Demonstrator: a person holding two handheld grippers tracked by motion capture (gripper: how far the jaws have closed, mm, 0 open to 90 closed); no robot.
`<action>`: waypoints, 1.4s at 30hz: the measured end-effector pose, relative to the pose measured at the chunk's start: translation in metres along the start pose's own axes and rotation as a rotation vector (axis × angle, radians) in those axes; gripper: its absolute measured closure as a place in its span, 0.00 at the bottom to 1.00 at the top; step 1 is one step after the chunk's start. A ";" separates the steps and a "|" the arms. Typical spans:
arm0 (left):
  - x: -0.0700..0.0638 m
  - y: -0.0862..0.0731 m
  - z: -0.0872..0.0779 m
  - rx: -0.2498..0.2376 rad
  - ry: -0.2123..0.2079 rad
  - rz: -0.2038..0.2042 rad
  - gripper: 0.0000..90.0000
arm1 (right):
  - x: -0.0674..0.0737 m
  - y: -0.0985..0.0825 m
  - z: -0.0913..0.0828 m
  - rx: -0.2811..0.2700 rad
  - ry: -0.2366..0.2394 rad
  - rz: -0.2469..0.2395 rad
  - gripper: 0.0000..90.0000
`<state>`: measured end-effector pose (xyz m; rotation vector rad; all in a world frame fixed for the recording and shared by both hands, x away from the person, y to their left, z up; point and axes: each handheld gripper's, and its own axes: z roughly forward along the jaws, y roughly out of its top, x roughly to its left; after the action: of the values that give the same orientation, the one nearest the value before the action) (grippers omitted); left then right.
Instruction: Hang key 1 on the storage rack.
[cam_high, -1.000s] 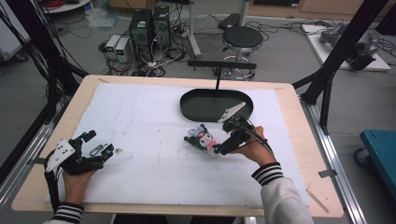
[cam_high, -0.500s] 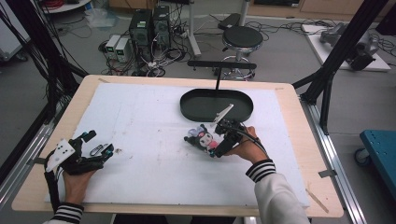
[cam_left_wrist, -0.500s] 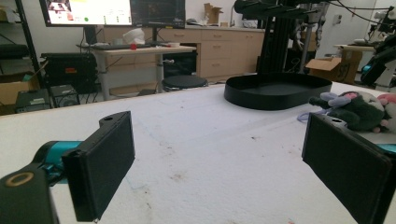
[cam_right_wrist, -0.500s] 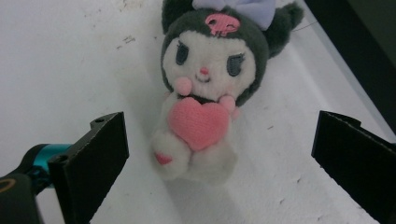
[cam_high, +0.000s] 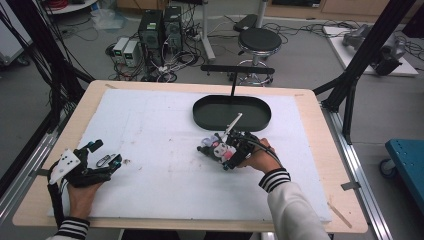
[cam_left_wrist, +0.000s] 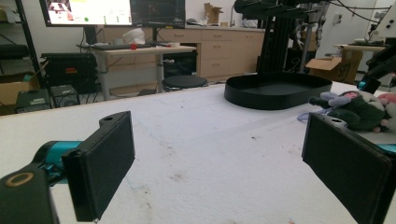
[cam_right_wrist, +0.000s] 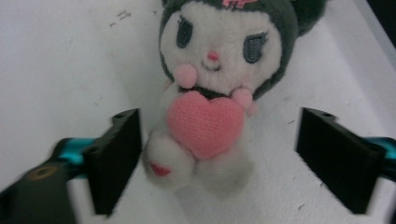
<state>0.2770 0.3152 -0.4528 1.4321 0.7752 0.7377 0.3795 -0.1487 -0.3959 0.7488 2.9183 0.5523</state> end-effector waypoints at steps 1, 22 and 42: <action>0.000 0.000 0.000 -0.002 0.001 -0.002 0.11 | 0.000 0.001 0.001 0.003 -0.003 0.000 0.19; 0.000 0.000 0.000 -0.001 0.000 0.005 0.11 | 0.000 0.004 0.006 0.055 0.080 0.056 0.58; 0.000 0.000 0.000 -0.002 0.002 -0.002 0.11 | -0.009 -0.002 -0.018 -0.086 0.045 0.076 0.59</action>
<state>0.2770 0.3150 -0.4529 1.4293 0.7768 0.7380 0.3840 -0.1607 -0.3805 0.8501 2.8948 0.7059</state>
